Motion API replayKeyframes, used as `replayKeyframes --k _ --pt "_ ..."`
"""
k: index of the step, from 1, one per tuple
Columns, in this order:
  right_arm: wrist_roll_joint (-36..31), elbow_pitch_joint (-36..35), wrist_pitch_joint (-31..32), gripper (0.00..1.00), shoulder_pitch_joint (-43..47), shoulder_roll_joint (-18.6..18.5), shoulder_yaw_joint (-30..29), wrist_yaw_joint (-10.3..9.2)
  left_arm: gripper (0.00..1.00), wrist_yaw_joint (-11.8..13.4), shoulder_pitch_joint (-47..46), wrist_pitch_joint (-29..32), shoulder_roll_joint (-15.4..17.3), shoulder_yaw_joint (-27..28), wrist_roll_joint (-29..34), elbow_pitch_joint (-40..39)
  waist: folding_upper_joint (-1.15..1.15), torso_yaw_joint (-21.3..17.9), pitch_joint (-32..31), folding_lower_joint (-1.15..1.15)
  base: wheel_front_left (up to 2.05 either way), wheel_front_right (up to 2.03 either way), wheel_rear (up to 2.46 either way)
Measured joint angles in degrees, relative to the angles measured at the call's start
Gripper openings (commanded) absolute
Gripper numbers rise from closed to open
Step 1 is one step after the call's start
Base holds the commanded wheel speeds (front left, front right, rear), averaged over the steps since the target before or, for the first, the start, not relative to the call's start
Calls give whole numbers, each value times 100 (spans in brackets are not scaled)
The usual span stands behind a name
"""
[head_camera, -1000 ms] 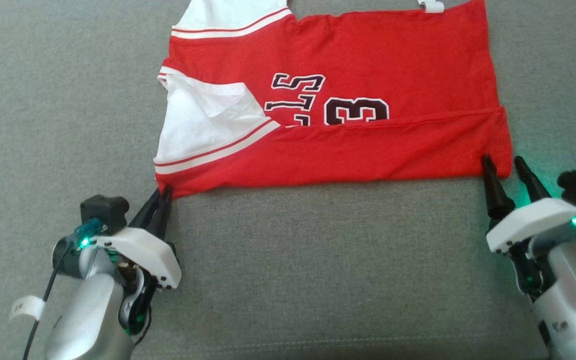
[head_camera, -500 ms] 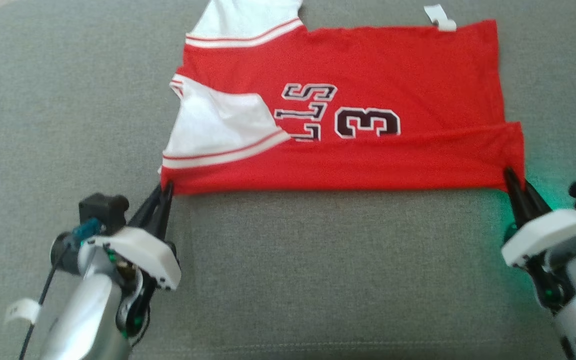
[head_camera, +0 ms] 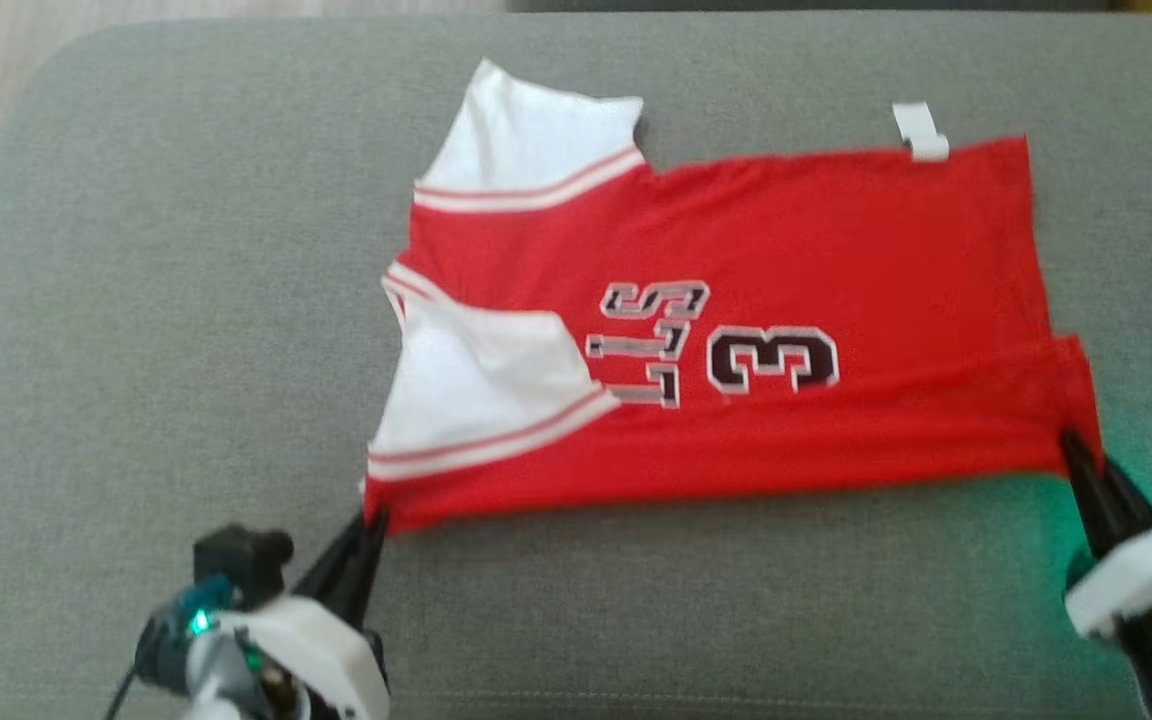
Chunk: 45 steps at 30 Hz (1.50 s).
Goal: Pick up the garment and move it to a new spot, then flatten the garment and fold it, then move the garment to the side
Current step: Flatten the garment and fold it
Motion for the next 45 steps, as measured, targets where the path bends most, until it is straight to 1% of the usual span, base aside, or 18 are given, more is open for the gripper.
replayKeyframes --k 4,10,14,15,16,17,18,19,20,25,29,31,33,36,37,40,41,45 --pt "105 -240 7 0 581 -26 -178 0 0 100 431 107 38 -90 -60 -310 0 71 -119 0 0 0 0" --pt "141 -638 85 0 1415 -5 -476 0 0 147 827 188 70 -174 -102 -561 0 153 -232 0 0 0 0" --pt "56 -784 159 2 1616 100 -650 0 0 171 866 260 88 -221 -108 -600 0 139 -238 0 0 0 0" --pt "15 -817 197 14 1616 137 -686 0 0 176 866 303 90 -233 -108 -602 0 131 -240 0 0 0 0" --pt "-29 -844 225 43 1615 166 -706 0 0 180 866 308 93 -253 -108 -597 0 124 -243 0 0 0 0" --pt "-70 -860 237 100 1615 191 -726 0 0 193 865 348 94 -272 -108 -592 0 115 -244 0 0 0 0" --pt "-119 -878 269 100 1616 211 -750 0 0 192 862 417 107 -301 -107 -571 0 108 -245 0 0 0 0" --pt "-210 -887 285 100 1620 261 -856 0 53 194 859 604 125 -348 -108 -491 0 100 -253 0 0 0 0" --pt "-281 -893 285 100 1627 283 -935 0 100 203 858 655 129 -361 -107 -471 0 98 -257 0 0 0 0" --pt "-690 -1224 333 100 1836 463 -1283 0 100 325 834 812 156 -390 -92 -532 0 49 -283 0 0 0 0" --pt "-1157 -1637 268 100 1929 655 -1532 0 100 488 758 776 160 -243 -108 -1033 0 -45 -246 0 0 0 0" --pt "-1311 -1819 190 100 1916 808 -1624 0 100 557 549 705 160 -108 -100 -1313 0 -84 -203 0 0 0 0" --pt "-1401 -1902 120 100 1858 972 -1635 0 100 536 122 725 185 -38 -93 -1435 0 -125 -137 0 0 0 0" --pt "-1556 -1936 88 100 1586 1071 -1484 0 100 372 -828 949 296 -23 7 -1416 0 -212 -44 0 0 0 0" --pt "-1590 -1948 74 100 1479 1078 -1423 0 100 278 -1208 1043 318 -16 12 -1360 0 -248 -6 0 0 0 0" --pt "-1705 -1972 42 100 1129 1096 -1240 0 100 -5 -2399 1413 425 -22 75 -900 0 -366 162 0 0 0 0" --pt "-1705 -1972 42 100 1129 1096 -1240 0 100 -5 -2399 1413 425 -22 75 -900 0 -366 162 0 0 0 0" --pt "-1791 -1978 -21 100 624 1168 -1049 0 100 -438 -3829 2285 547 -182 -26 112 0 -572 502 0 0 0 0"
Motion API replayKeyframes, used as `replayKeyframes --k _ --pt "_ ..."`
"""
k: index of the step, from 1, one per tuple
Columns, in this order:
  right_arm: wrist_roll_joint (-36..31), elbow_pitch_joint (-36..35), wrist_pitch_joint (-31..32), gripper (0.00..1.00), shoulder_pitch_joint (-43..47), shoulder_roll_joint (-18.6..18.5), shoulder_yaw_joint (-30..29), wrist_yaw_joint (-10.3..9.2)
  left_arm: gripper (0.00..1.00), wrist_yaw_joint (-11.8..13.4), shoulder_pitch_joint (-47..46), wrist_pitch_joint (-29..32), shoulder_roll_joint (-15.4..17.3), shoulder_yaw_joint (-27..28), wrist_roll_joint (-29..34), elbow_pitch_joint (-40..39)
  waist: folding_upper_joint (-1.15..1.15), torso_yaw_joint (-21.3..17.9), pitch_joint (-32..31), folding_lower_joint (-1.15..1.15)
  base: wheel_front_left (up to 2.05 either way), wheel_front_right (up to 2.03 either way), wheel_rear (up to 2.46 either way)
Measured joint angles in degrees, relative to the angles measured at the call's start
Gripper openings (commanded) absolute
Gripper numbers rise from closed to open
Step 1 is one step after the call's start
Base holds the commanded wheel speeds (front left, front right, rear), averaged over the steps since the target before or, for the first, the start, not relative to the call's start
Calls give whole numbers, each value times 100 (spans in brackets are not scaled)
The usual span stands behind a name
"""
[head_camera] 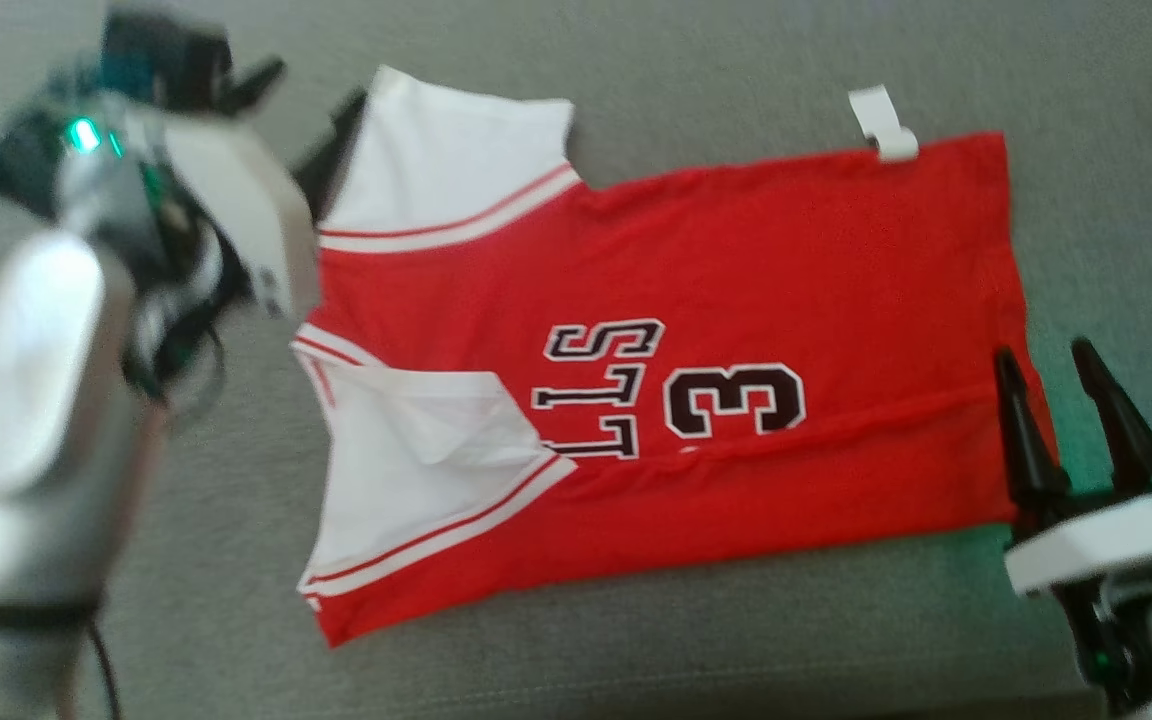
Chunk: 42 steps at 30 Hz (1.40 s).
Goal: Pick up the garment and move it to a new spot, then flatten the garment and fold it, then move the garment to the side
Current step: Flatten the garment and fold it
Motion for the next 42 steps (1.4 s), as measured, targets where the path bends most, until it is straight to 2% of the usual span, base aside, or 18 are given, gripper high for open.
replayKeyframes --k 4,9,14,20,27,36,41,42 --pt "1 4 -68 100 -343 78 208 0 100 -179 -1034 610 318 -348 -54 921 0 -287 356 0 0 0 0" --pt "-1 80 -171 100 -550 180 342 0 100 -183 -1831 821 771 -730 -345 1574 0 -741 735 0 0 0 0" --pt "-1 127 -298 100 -603 319 408 0 100 -224 -2064 1077 1120 -1285 -829 1892 0 -1172 1062 0 0 0 0" --pt "-1 230 -394 100 -623 372 465 0 100 -226 -2263 1058 1525 -1506 -965 2313 0 -1505 1323 0 0 0 0" --pt "-1 345 -448 100 -702 388 486 0 100 -226 -2382 999 1695 -1593 -1084 2564 0 -1577 1351 0 0 0 0" --pt "-1 367 -464 100 -809 389 495 0 100 -226 -2522 1046 1753 -1806 -1201 2560 0 -1581 1428 0 0 0 0" --pt "-1 370 -470 100 -889 389 515 0 100 -226 -2586 1076 1900 -2028 -1281 2487 0 -1635 1464 0 0 0 0" --pt "-1 376 -474 100 -890 389 515 0 72 -226 -2586 1091 1923 -2067 -1335 2460 0 -1642 1464 0 0 0 0"
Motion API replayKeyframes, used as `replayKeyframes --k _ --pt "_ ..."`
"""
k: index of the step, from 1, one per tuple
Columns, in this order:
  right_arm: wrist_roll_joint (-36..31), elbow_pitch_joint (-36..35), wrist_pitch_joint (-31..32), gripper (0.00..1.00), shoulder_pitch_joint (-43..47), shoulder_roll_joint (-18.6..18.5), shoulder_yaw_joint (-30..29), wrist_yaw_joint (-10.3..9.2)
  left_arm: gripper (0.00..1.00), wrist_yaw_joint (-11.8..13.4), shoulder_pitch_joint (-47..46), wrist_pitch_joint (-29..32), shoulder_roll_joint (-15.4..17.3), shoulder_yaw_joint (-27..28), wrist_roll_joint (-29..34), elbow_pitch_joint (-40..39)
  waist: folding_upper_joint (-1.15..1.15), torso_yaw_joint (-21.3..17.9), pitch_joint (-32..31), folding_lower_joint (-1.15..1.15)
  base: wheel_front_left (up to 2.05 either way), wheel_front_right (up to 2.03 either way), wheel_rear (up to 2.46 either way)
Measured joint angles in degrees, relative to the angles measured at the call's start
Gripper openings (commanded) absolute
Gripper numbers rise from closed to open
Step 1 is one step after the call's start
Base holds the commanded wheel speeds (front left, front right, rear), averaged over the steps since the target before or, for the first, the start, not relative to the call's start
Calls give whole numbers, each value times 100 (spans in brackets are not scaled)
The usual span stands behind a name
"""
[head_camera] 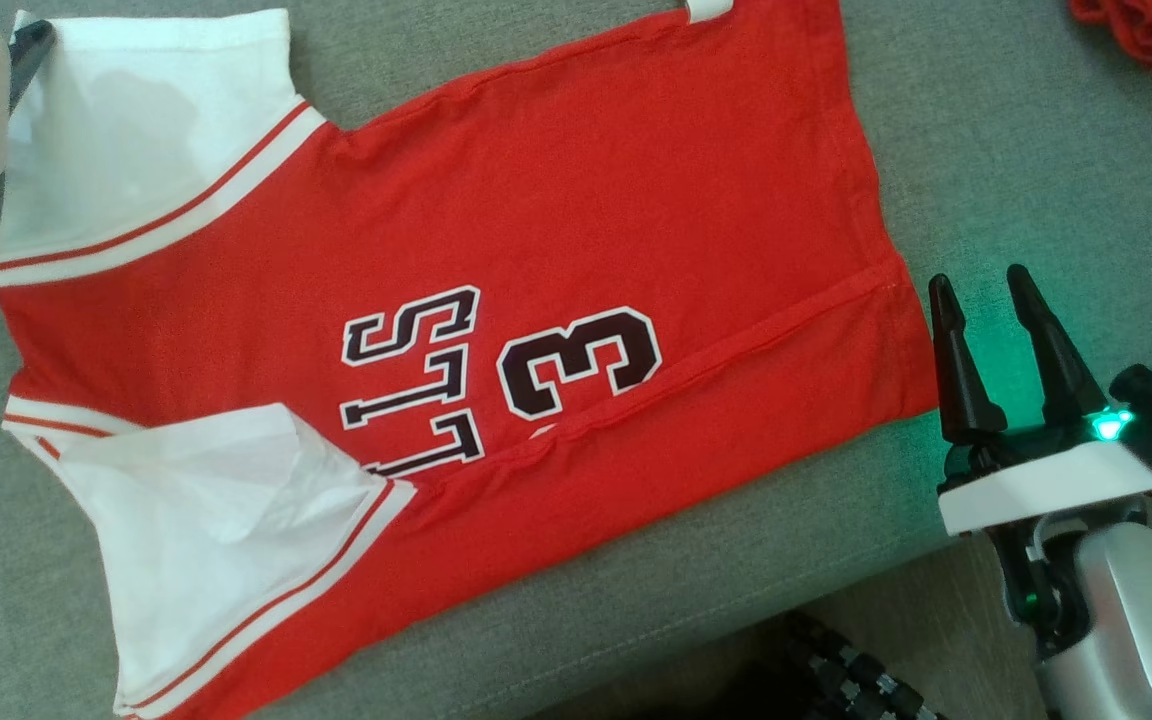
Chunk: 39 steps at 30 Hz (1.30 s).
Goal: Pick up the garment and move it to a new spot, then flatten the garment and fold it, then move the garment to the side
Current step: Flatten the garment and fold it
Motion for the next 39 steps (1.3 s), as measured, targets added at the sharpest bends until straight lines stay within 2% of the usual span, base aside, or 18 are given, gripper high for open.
replayKeyframes --k 1,2,6,13,17,21,24,28,34,39 --pt "0 10 -14 100 0 0 1 0 33 0 0 0 23 -49 -36 -36 0 -4 0 0 0 0 0" --pt "0 21 -14 100 0 0 3 0 0 -1 0 1 41 -103 -76 -76 0 -6 -2 0 0 0 0" --pt "0 54 -14 100 0 0 13 0 0 0 3 -27 96 -277 -196 -210 0 -10 -16 0 0 0 0" --pt "30 85 65 100 -114 -70 268 0 0 0 153 -812 286 -409 -534 -344 0 -6 -203 0 0 0 0" --pt "222 38 467 100 -511 -308 378 0 0 0 244 -1147 279 -457 -756 -523 0 113 -386 0 0 0 0" --pt "511 81 1152 100 -1265 -649 469 0 0 0 259 -1337 219 -594 -861 -782 0 341 -531 0 0 0 0" --pt "939 509 1725 100 -2059 -850 633 0 0 0 257 -1490 116 -751 -871 -1107 0 611 -619 0 0 0 0" --pt "1303 1122 2168 100 -2561 -1040 714 0 0 0 235 -1572 26 -942 -910 -1432 0 895 -629 0 0 0 0" --pt "1677 1725 2309 100 -2911 -1267 953 0 0 0 177 -1714 -21 -1102 -922 -1782 0 1237 -541 0 0 0 0" --pt "1603 2245 2305 100 -3209 -1412 1289 0 0 0 177 -1775 -14 -1209 -922 -1963 0 1363 -509 0 0 0 0"
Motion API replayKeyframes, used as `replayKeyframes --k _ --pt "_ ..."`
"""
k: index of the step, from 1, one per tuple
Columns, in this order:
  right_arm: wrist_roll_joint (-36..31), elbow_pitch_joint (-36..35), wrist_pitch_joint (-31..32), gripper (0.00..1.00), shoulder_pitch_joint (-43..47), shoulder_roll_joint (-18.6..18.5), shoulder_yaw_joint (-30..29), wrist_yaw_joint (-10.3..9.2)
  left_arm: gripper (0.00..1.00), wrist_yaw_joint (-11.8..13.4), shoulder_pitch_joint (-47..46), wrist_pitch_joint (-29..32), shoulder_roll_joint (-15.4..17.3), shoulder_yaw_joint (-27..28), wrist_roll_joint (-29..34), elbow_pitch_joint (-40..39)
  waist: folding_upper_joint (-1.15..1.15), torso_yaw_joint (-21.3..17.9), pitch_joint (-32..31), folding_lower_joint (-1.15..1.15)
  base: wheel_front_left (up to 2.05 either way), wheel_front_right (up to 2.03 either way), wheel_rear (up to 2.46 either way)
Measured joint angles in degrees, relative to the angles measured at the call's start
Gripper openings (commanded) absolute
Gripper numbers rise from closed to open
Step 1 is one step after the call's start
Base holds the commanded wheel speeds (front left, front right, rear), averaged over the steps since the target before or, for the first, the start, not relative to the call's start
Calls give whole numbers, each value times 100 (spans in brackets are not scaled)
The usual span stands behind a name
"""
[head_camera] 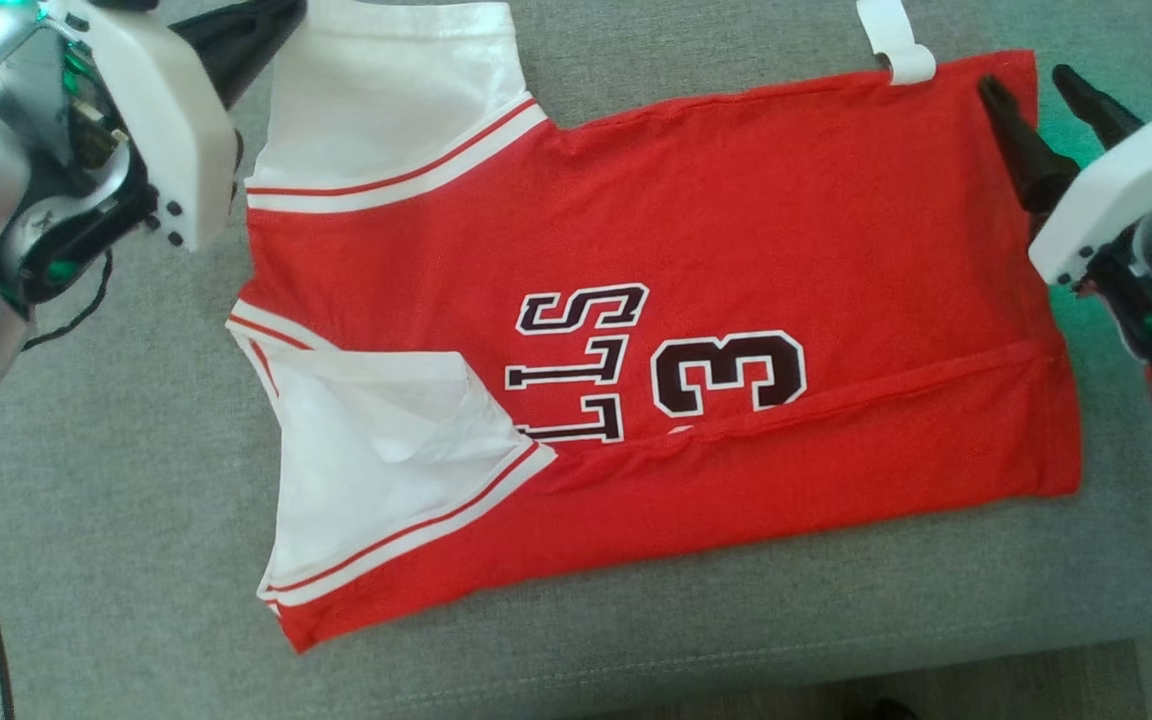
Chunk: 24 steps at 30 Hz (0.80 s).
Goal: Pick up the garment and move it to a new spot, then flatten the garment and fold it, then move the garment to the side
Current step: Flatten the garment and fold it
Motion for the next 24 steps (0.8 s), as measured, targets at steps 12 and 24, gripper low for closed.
replayKeyframes --k 12,24 --pt "21 769 -240 100 -488 44 675 0 0 0 0 10 120 -76 -44 -191 0 -2 6 0 0 0 0" --pt "380 1083 -508 100 -740 58 1107 0 0 0 -12 9 142 -224 -85 -204 0 67 9 0 0 0 0"
